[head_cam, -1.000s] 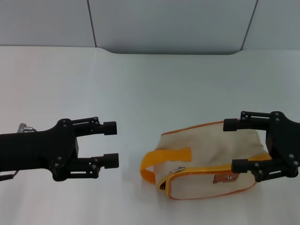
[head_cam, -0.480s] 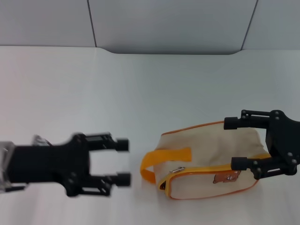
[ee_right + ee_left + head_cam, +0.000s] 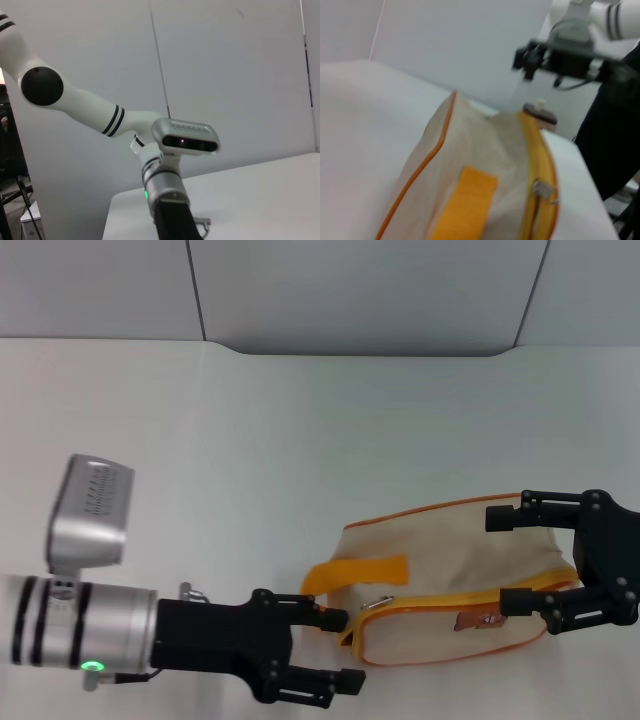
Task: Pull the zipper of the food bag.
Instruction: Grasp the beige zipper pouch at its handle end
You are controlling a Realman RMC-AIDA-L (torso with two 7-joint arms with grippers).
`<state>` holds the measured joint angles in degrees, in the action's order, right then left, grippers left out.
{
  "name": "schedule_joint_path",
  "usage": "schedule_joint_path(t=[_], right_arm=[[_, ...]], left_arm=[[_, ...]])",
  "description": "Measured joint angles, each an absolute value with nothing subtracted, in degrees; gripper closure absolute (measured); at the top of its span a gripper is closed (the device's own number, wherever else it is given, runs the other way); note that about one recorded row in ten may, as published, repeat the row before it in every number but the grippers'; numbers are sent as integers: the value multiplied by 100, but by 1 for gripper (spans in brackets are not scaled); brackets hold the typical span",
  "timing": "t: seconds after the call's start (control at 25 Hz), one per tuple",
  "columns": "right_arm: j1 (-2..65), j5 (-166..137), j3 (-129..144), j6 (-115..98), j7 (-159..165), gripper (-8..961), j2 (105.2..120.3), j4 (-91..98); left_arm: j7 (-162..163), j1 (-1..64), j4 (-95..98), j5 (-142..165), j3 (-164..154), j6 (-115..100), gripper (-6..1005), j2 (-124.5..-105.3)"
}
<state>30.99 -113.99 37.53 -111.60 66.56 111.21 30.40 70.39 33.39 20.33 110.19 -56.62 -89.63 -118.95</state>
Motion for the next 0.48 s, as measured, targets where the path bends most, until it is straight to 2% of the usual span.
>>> schedule_joint_path(t=[0.48], right_arm=[[3055, -11400, 3766, -11172, 6662, 134, 11139, 3038]], left_arm=[[6297, 3600, 1495, 10187, -5605, -8131, 243, -11923]])
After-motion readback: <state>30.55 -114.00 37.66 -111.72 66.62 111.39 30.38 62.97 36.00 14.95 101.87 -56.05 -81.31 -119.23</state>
